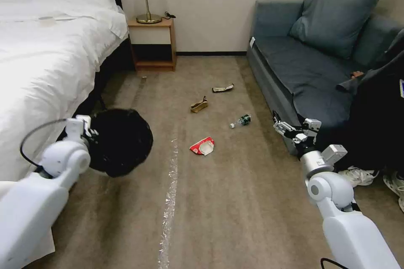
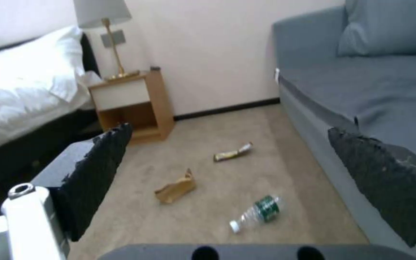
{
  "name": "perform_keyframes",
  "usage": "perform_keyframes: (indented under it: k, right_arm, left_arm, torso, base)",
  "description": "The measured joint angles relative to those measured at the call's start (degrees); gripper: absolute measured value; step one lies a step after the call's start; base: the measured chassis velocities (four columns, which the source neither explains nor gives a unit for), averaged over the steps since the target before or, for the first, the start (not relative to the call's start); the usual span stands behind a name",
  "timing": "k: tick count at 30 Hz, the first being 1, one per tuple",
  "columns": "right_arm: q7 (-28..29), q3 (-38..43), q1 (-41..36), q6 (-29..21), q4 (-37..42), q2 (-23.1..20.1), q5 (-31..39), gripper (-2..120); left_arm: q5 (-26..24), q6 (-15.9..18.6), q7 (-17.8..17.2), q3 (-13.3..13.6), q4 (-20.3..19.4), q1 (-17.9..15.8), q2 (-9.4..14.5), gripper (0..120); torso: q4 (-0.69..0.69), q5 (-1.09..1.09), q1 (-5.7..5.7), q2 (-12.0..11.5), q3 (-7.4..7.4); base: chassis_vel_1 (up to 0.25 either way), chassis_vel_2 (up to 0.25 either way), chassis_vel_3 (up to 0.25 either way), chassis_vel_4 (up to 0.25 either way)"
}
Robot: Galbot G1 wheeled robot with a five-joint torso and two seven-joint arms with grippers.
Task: Pick up the trash bin, then pick up the garbage on the floor and place it into the trash bin.
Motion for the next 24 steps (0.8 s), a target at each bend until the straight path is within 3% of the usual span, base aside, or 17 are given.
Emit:
perform_keyframes:
  k: [5, 6, 9, 16, 19, 20, 21, 22, 24]
  right_arm:
    - [-1.82, -2.85, -0.69, -0.18, -0.82, -3.82, 2.90, 100]
    - [-1.82, -2.85, -0.69, -0.18, -0.82, -3.82, 2.90, 100]
    - [-3.82, -5.43, -2.21, -0.33, -0.62, -6.71, 3.81, 100]
    - [-4.25, -7.22, -3.48, -0.78, 0.83, -6.07, 4.90, 100]
    - [-4.25, -7.77, -4.07, -0.93, 1.54, -4.98, 5.04, 100]
    - [-4.25, -7.77, -4.07, -0.93, 1.54, -4.98, 5.04, 100]
    - [-4.26, -7.83, -4.57, -0.97, 1.88, -4.47, 5.16, 100]
    - [-4.26, -7.83, -4.57, -0.97, 1.88, -4.47, 5.16, 100]
    - [-4.34, -7.83, -5.42, -0.98, 2.19, -3.89, 5.18, 100]
  left_arm:
    - [-0.44, 0.00, 1.80, -2.97, -1.51, 0.14, 4.66, 1]
    - [-0.44, 0.00, 1.80, -2.97, -1.51, 0.14, 4.66, 1]
    - [-0.03, -0.03, 5.61, -4.31, -2.33, 1.00, 7.39, 1]
    - [-1.47, -1.82, 11.14, -6.60, -5.15, 5.15, 10.74, 1]
    - [-0.28, -4.06, 17.48, -10.85, -6.01, 9.86, 13.93, 1]
    - [-0.28, -4.06, 17.48, -10.85, -6.01, 9.86, 13.93, 1]
    - [0.85, -5.51, 21.02, -12.63, -5.84, 11.43, 15.81, 1]
    - [0.85, -5.51, 21.02, -12.63, -5.84, 11.43, 15.81, 1]
    - [2.01, -7.15, 25.43, -14.22, -4.48, 12.33, 18.16, 1]
  torso:
    - [0.02, -0.01, 0.00, 0.00, 0.00]
    - [0.02, -0.01, 0.00, 0.00, 0.00]
    - [0.01, -0.01, 0.00, 0.00, 0.00]
    - [0.01, -0.02, 0.00, 0.00, 0.00]
    - [0.02, -0.02, 0.00, 0.00, 0.00]
    - [0.02, -0.02, 0.00, 0.00, 0.00]
    - [0.03, -0.01, -0.01, 0.00, -0.01]
    - [0.03, -0.01, -0.01, 0.00, -0.01]
    - [0.02, -0.02, 0.00, 0.01, -0.01]
  base:
    - [0.000, 0.000, 0.000, 0.000]
    - [0.000, 0.000, 0.000, 0.000]
    - [0.000, 0.000, 0.000, 0.000]
    - [0.000, 0.000, 0.000, 0.000]
    - [0.000, 0.000, 0.000, 0.000]
    - [0.000, 0.000, 0.000, 0.000]
    - [0.000, 0.000, 0.000, 0.000]
    - [0.000, 0.000, 0.000, 0.000]
    - [0.000, 0.000, 0.000, 0.000]
